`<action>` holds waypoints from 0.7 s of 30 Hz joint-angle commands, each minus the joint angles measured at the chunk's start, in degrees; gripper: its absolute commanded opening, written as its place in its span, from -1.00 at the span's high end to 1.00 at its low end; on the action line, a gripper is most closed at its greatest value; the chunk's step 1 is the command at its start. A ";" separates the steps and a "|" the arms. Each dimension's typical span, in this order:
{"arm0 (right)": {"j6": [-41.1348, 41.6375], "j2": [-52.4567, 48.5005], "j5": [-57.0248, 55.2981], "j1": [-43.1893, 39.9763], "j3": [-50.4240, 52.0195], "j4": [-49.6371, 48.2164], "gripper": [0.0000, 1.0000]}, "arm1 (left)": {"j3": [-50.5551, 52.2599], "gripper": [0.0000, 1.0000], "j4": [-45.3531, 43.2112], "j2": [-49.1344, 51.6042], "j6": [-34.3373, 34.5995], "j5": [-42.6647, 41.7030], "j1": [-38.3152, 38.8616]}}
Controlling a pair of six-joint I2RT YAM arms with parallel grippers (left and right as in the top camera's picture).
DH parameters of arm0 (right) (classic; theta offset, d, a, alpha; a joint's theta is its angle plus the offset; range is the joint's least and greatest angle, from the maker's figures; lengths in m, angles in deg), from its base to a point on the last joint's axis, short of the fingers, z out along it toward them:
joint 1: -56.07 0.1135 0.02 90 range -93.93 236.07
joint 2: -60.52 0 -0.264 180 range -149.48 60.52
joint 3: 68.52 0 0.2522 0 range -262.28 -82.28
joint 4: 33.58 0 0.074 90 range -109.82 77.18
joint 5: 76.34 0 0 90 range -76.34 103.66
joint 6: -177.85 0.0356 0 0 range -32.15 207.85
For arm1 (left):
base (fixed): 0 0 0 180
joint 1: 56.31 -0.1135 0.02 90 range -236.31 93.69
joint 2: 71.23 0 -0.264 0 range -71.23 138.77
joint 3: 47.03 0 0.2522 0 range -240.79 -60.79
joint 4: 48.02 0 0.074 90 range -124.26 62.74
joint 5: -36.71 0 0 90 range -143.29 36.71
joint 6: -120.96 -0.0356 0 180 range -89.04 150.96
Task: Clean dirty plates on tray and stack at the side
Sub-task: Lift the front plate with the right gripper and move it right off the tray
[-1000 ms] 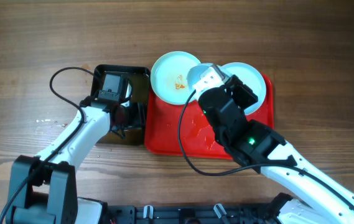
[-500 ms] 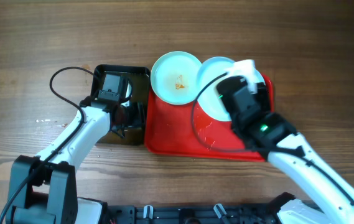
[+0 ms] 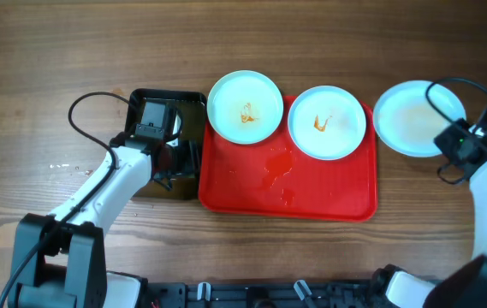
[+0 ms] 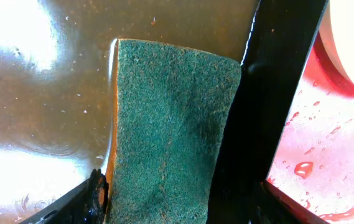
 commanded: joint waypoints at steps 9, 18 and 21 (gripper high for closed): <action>-5.11 -8.52 32.17 -5.07 -0.55 -7.72 0.18 | -0.68 -0.38 -0.24 -0.61 0.33 -2.62 0.28; -13.79 -9.55 25.70 13.09 -0.52 0.17 0.06 | -0.68 -0.38 -0.24 -0.61 0.33 -2.62 0.28; -10.43 -13.05 21.22 18.69 -0.52 0.15 0.06 | -0.68 -0.38 -0.26 -0.61 0.33 -2.62 0.28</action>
